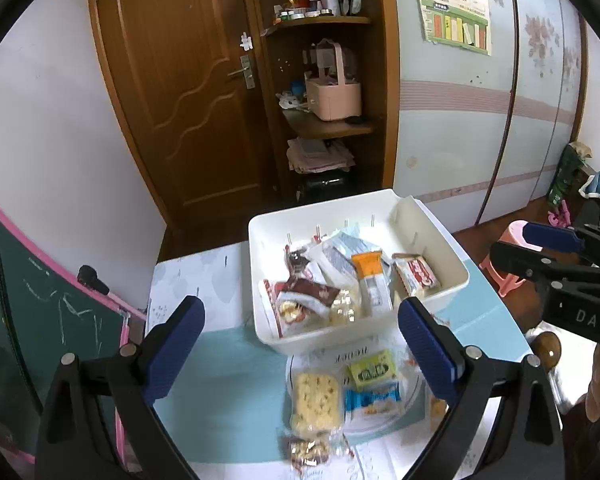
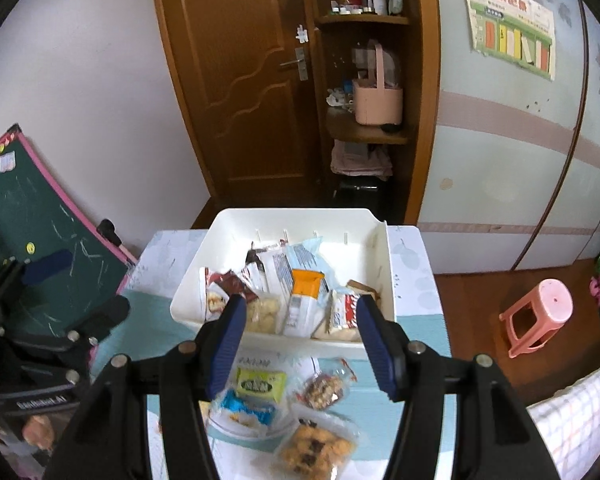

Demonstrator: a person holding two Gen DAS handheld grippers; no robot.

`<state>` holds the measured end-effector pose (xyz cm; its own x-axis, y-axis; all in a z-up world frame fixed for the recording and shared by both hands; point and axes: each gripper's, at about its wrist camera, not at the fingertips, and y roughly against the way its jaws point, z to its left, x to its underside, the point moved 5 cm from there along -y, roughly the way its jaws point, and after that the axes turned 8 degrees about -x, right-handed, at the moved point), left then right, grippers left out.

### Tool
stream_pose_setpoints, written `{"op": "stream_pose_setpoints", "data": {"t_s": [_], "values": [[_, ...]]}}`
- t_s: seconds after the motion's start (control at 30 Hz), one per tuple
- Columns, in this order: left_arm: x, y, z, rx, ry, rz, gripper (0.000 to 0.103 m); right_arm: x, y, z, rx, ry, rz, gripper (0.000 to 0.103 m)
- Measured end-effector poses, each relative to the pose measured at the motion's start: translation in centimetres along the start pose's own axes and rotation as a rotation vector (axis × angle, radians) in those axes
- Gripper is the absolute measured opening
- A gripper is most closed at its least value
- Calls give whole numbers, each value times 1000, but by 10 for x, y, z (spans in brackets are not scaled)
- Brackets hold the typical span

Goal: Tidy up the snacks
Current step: 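Move both tools from the bin back over the snacks on the table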

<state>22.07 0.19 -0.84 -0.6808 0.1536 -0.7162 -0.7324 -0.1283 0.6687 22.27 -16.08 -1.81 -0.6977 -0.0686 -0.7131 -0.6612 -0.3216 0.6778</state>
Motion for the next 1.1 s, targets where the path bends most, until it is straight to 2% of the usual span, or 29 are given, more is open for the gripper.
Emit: {"op": "stream_pose_setpoints", "data": {"t_s": [0.2,0.4,0.57,0.73,0.93,1.1], "values": [[32,11,14,10,14,28,97,29,20,8,6,42,-8,57],[58,16,29,40,55,55,97,56,28,11,-38,46,-4,57],[80,13,27,24,37,47,97,82,12,7,-79,-3,66,59],[113,-4,10,36,12,77,97,116,-13,-1,-86,-74,128,61],[159,-39,-10,55,18,150,97,159,-46,-17,-88,-210,182,76],[191,-74,-12,62,94,239,97,184,-67,-26,-40,-263,196,91]]}}
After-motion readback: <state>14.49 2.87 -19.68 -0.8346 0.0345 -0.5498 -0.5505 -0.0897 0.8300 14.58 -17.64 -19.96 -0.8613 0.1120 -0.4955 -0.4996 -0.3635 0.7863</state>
